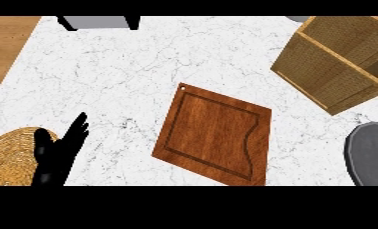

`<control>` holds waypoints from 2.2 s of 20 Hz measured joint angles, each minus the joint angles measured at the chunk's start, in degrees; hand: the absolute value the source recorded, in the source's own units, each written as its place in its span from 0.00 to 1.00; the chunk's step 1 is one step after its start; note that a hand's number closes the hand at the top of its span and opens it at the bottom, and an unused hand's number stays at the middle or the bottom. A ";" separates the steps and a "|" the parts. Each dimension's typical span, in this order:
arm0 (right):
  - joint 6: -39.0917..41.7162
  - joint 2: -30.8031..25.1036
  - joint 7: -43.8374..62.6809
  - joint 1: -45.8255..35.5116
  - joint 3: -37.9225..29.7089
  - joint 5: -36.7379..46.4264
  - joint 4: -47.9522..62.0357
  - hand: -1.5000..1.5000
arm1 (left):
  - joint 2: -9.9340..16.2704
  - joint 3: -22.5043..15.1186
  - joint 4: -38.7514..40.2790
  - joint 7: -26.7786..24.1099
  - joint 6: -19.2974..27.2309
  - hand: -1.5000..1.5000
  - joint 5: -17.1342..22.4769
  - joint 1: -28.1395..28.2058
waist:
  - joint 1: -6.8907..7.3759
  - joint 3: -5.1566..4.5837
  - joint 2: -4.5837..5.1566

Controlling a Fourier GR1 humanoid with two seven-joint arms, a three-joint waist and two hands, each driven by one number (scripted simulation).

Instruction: Pick the croissant from the cutting board and place it in the basket

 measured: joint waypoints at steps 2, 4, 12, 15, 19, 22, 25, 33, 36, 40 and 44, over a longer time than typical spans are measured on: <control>2.17 -1.31 -0.58 -2.25 -0.46 0.34 5.01 1.00 | -0.15 -0.64 -1.26 0.22 -0.31 0.50 -0.33 0.26 | 0.85 -0.02 0.08; 3.33 -2.34 -0.98 -5.14 0.15 1.65 8.65 1.00 | -0.77 -1.31 -0.56 0.70 -0.20 0.50 -0.95 -0.64 | 1.42 -0.02 0.17; 4.81 0.69 -5.22 -16.82 8.14 10.88 22.40 1.00 | -0.90 -1.08 0.11 0.28 -1.15 0.50 -1.51 -1.71 | 2.71 0.00 0.28; 5.06 3.23 -6.77 -19.90 10.25 13.37 27.58 1.00 | -1.20 -1.01 0.46 -0.18 -1.18 0.50 -1.80 -1.74 | 2.72 0.01 0.29; 6.99 6.29 -6.18 -24.58 11.62 12.93 35.10 1.00 | -1.46 -0.94 0.87 0.59 -1.01 0.50 -2.11 -2.27 | 2.77 0.06 0.31; 8.00 8.56 -8.81 -27.35 12.54 15.15 41.70 1.00 | -1.72 -0.98 0.80 1.54 -0.73 0.50 -2.51 -2.62 | 2.81 0.13 0.31; 8.01 10.74 -12.84 -29.22 13.37 18.50 47.18 1.00 | -1.61 -0.58 0.73 1.17 -1.26 0.50 -2.36 -2.46 | 2.75 0.16 0.30; 0.80 10.16 -23.59 -31.77 15.70 31.36 58.44 1.00 | -1.66 -0.23 0.48 1.29 -2.01 0.50 -2.30 -2.79 | 3.19 0.18 0.65; -1.45 10.13 -28.93 -33.32 17.57 36.27 62.21 0.00 | -1.96 -0.54 0.45 0.58 -2.01 0.50 -2.79 -2.70 | 3.36 0.15 0.69; -2.50 8.89 -36.12 -36.18 17.66 39.99 69.39 0.00 | -2.13 -0.57 0.43 0.93 -2.21 0.50 -2.84 -2.95 | 3.57 0.14 0.80; -1.77 7.87 -40.51 -39.87 16.55 41.36 76.31 0.00 | -2.64 -0.84 -0.57 2.12 -1.73 0.50 -3.10 -2.87 | 3.79 0.09 0.92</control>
